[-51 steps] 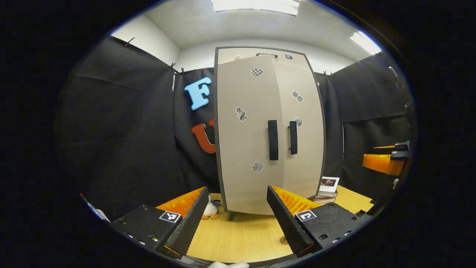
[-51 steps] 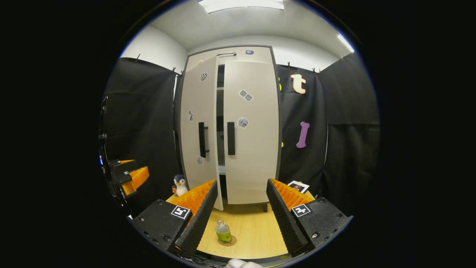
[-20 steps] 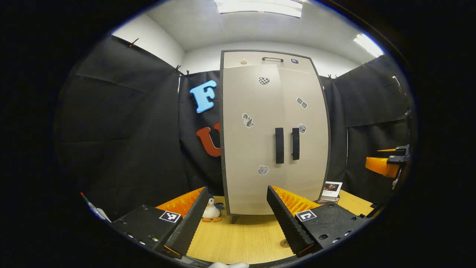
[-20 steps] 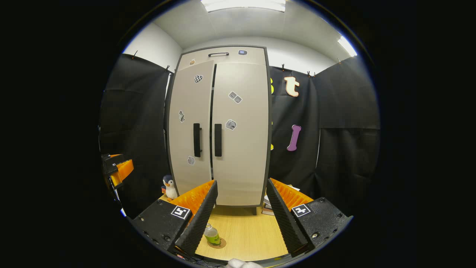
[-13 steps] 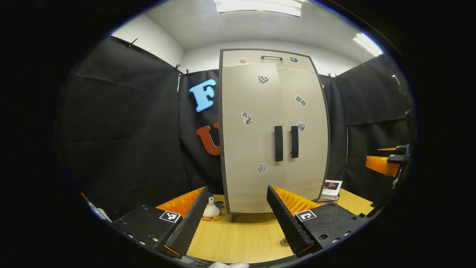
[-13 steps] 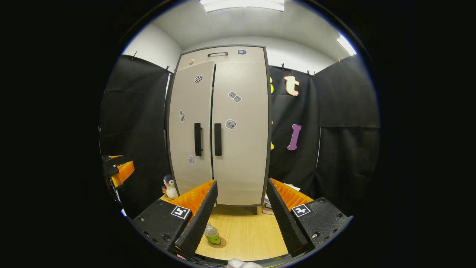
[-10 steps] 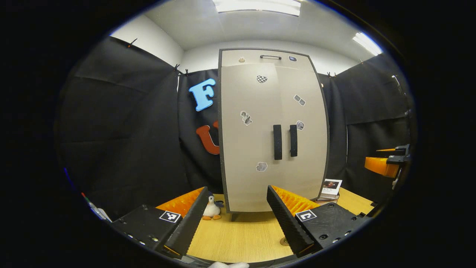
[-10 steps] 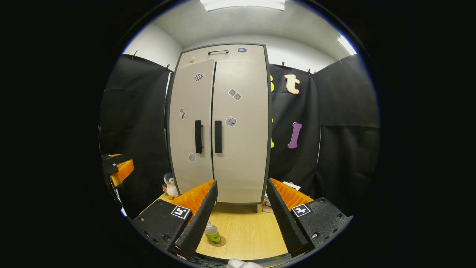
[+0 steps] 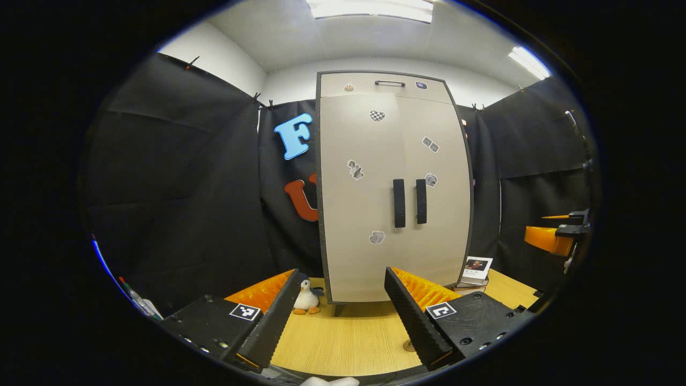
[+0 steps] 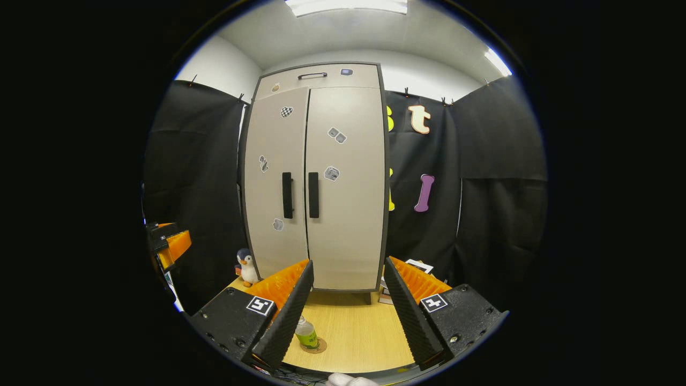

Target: Grasp the bottle in the cabinet with the left hand and place it on the coaster, then close the right door with the right hand and the left door with the left hand.

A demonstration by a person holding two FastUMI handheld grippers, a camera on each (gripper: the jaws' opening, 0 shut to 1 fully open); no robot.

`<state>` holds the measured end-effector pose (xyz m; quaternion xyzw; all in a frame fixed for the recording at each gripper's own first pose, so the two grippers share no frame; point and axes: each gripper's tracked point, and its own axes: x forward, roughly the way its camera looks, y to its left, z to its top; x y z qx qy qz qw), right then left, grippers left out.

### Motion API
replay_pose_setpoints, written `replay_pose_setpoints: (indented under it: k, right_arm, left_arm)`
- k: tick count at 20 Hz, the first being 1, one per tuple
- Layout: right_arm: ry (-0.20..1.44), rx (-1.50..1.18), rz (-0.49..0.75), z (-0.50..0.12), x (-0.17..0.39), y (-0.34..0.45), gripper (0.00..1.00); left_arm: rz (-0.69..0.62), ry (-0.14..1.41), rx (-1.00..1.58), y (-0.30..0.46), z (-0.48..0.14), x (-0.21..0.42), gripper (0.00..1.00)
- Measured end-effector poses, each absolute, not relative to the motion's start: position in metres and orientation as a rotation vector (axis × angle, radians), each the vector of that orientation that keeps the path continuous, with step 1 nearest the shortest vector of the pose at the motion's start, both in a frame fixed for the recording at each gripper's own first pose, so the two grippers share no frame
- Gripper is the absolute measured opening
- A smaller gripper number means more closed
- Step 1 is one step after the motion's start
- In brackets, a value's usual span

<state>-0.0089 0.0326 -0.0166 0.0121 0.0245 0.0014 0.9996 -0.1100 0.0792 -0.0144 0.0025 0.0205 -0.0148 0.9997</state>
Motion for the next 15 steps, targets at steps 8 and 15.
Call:
replay_pose_setpoints:
  k: [8,15]
  right_arm:
    - [0.051,0.011,0.016,-0.0185,-0.0135,0.0385,0.82]
    - [0.052,-0.005,0.015,-0.0194,-0.0153,0.0367,0.82]
  left_arm:
    - [-0.024,0.037,0.002,0.0809,-0.0131,-0.1166,0.96]
    - [-0.027,0.04,0.001,0.0795,-0.0134,-0.1177,0.96]
